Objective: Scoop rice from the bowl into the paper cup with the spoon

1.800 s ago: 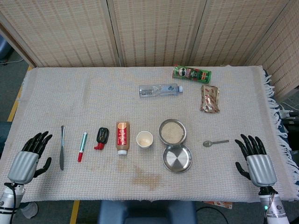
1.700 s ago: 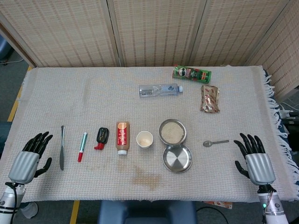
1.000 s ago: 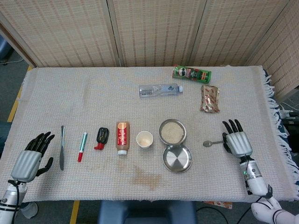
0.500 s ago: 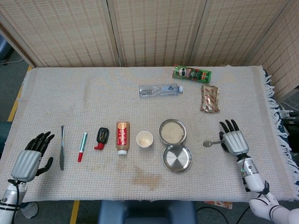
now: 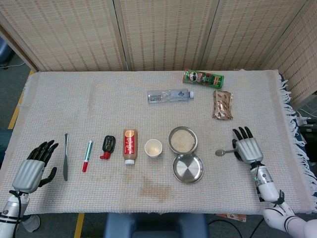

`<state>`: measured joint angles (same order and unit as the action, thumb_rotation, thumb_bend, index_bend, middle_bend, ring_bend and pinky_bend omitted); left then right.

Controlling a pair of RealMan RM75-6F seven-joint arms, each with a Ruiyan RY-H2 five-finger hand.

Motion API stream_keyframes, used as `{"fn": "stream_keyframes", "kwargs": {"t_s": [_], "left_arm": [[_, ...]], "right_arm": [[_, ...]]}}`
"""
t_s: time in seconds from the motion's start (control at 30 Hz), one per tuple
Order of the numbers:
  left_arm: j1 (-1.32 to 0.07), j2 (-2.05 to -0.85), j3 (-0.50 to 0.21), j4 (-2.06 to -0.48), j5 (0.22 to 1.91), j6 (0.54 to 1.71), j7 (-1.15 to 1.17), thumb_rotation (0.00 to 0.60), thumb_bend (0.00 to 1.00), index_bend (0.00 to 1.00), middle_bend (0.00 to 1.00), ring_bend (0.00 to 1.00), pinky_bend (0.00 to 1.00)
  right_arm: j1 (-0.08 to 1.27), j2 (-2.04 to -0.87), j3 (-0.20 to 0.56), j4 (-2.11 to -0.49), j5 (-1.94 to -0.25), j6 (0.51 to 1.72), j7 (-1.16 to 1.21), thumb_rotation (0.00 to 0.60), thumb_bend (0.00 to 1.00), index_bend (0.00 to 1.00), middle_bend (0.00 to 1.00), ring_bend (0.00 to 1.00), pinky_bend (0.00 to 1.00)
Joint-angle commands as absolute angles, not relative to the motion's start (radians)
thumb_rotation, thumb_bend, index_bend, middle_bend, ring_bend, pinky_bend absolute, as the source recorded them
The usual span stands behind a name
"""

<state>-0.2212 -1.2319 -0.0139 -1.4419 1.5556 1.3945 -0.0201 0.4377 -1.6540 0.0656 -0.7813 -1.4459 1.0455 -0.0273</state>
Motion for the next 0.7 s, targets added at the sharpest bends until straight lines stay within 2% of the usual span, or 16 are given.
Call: {"fn": "stream_keyframes", "kwargs": {"t_s": [0.03, 0.7], "left_arm": [[-0.221, -1.232, -0.015, -1.44, 1.556, 1.398, -0.023, 0.6, 0.46, 0.0, 0.0, 0.0, 0.16], [-0.219, -1.233, -0.014, -1.442, 1.561, 1.405, -0.014, 0.6, 0.47, 0.0, 0.0, 0.0, 0.16]], "right_arm": [[0.439, -1.655, 0.065, -0.782, -1.443, 1.041, -0.031, 0.6, 0.27, 0.54, 0.11, 0.0, 0.0], [0.441, -1.651, 0.063, -0.793, -1.428, 1.024, -0.043, 0.6, 0.28, 0.55, 0.11, 0.0, 0.0]]}}
